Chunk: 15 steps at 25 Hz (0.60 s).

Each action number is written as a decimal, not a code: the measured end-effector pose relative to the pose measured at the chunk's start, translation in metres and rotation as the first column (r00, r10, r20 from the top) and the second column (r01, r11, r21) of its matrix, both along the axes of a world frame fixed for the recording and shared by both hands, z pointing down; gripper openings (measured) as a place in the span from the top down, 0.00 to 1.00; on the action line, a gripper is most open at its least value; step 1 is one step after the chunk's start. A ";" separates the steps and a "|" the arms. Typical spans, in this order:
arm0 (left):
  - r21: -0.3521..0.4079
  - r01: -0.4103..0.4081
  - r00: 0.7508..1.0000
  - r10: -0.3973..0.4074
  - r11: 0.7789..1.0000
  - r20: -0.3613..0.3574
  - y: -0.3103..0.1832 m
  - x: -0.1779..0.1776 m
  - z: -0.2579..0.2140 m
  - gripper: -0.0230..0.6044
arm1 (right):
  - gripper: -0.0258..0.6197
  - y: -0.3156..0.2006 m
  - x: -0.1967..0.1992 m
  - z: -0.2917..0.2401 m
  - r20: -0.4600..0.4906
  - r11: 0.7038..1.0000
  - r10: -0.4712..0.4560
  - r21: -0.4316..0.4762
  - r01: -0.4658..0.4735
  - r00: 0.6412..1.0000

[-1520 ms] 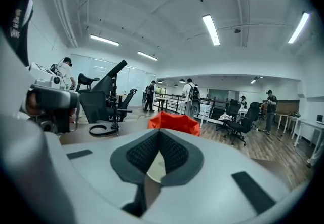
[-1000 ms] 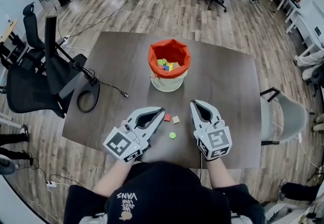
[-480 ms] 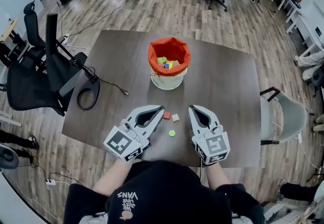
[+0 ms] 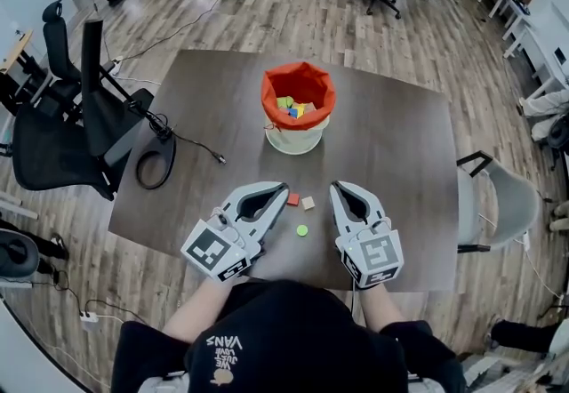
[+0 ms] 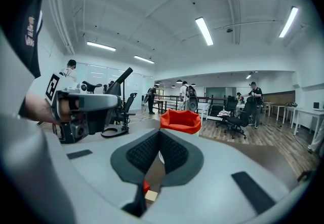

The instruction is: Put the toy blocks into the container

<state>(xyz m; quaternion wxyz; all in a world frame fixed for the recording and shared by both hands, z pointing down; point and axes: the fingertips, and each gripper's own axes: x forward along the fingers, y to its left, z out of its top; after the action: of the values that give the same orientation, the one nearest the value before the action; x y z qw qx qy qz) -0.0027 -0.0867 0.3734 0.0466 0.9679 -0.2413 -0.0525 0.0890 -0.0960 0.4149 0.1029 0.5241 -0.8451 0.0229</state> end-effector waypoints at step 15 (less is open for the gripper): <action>-0.007 -0.004 1.000 0.004 1.000 0.000 0.002 0.001 0.000 0.95 | 0.93 -0.003 -0.005 0.008 -0.012 1.000 -0.011 -0.014 0.011 1.000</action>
<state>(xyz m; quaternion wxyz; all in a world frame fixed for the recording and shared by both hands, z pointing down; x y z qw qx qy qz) -0.0020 -0.0851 0.3733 0.0499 0.9683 -0.2394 -0.0516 0.0843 -0.0989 0.4225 0.1117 0.5189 -0.8471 0.0249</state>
